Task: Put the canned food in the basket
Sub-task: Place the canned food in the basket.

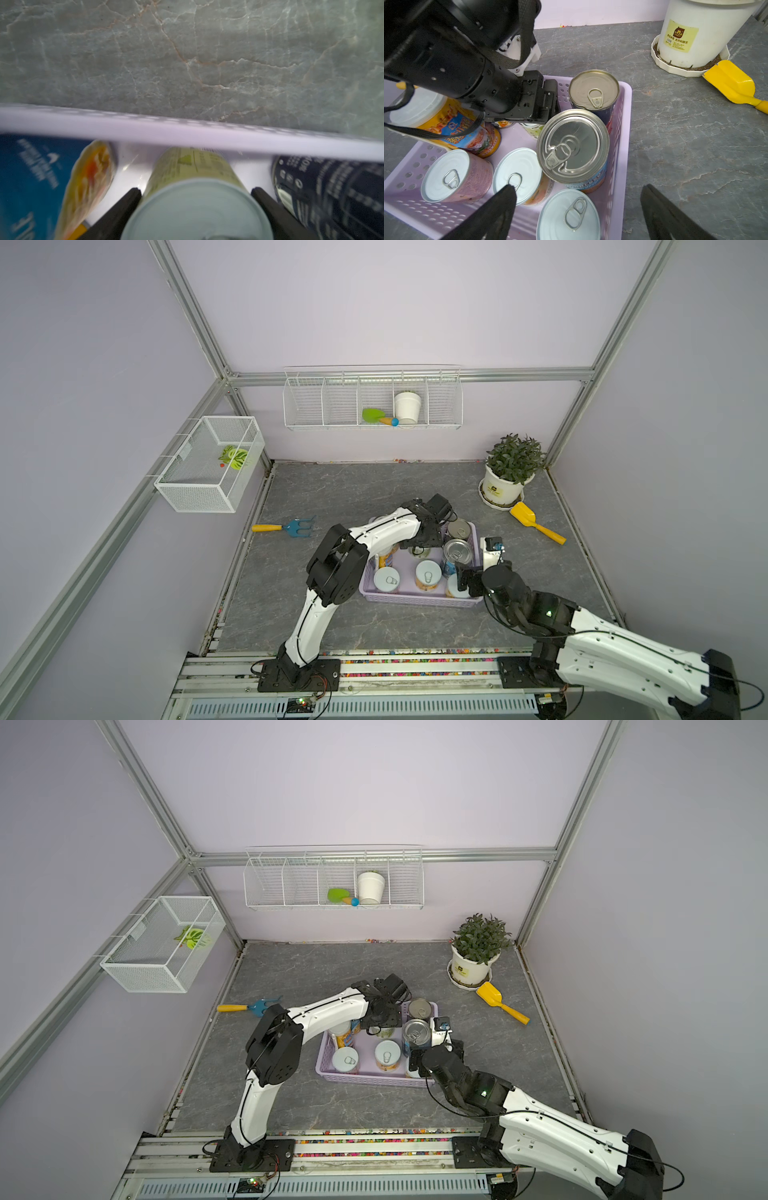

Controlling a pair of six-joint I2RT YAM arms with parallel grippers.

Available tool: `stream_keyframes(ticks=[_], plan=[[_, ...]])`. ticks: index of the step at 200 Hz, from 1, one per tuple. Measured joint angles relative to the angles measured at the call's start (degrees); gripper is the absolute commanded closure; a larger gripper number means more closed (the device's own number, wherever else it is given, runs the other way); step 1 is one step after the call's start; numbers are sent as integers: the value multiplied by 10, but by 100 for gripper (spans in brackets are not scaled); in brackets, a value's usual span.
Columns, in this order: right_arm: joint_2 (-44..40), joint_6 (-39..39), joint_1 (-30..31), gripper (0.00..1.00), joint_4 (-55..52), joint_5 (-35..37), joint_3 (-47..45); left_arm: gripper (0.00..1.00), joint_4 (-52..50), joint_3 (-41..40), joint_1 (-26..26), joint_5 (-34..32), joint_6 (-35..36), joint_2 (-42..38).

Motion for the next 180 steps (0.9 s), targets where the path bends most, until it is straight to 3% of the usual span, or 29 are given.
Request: stream_keyframes(ticks=[40,69,142,180], plan=[[-13,5,0,2,-9,2,2,1,10,6,3,3,15,-1],[-21,6,0,2,-28,9,15,0,38,-13,5,7,32,-37],[-48,4,-2,2,-59,43,28,0,129,-117,11,-35,78,-292],[-75,2,-5,2,-78,74,28,0,205,-245,11,-109,99,-446]])
